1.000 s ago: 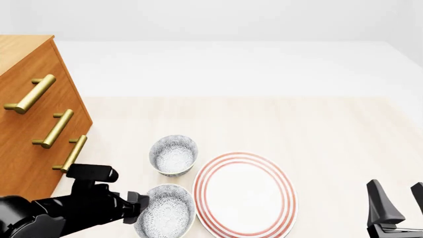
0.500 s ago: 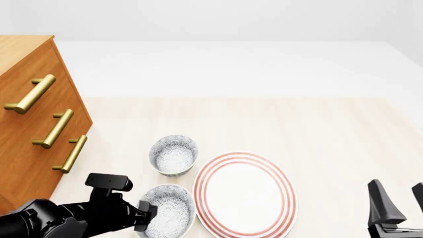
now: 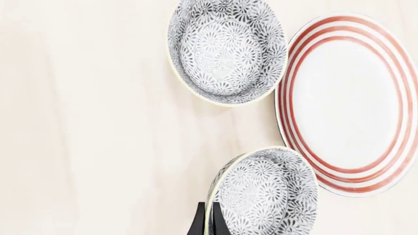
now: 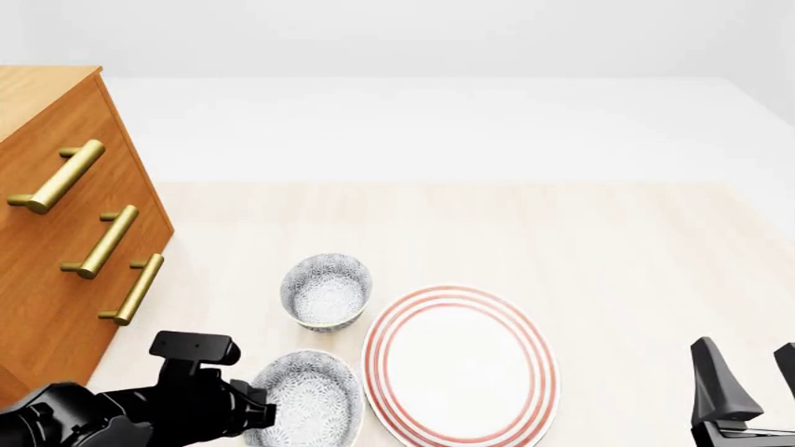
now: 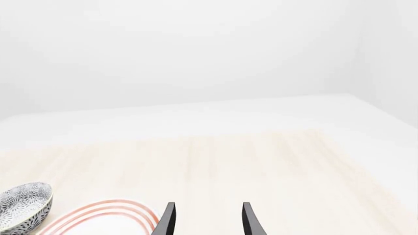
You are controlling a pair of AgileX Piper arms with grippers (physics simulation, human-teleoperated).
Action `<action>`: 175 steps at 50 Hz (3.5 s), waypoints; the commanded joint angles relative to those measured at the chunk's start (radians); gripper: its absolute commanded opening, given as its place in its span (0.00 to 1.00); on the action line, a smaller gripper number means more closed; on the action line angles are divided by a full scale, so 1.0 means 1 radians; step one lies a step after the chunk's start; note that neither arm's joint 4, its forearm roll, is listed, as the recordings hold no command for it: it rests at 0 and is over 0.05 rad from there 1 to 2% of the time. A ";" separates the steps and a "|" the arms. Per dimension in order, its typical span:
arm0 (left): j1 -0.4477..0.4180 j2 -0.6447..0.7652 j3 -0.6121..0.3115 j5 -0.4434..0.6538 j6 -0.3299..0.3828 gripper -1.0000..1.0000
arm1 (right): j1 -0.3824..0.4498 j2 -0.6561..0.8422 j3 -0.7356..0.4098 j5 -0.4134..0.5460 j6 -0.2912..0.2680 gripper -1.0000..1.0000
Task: Stack the bowl in the middle on the bowl at the back.
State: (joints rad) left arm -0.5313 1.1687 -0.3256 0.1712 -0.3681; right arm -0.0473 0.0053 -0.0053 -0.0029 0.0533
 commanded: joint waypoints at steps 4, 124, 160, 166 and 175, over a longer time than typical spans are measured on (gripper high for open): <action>0.012 -0.111 -0.013 0.104 0.013 0.00 | 0.003 0.001 0.000 0.000 -0.008 1.00; -0.483 -0.490 -0.090 0.560 -0.251 0.00 | -0.003 -0.005 -0.003 -0.002 0.041 1.00; -0.534 -0.455 -0.012 0.483 -0.312 1.00 | -0.002 -0.005 -0.002 -0.002 0.050 1.00; -0.532 -0.461 -0.016 0.490 -0.309 1.00 | -0.002 -0.005 -0.002 -0.002 0.049 1.00; -0.505 -0.503 -0.046 0.549 -0.285 1.00 | -0.001 -0.005 -0.003 -0.002 0.047 1.00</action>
State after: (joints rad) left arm -1.0545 0.6959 -0.3480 0.6774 -0.6709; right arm -0.0493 0.0007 -0.0079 -0.0050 0.1015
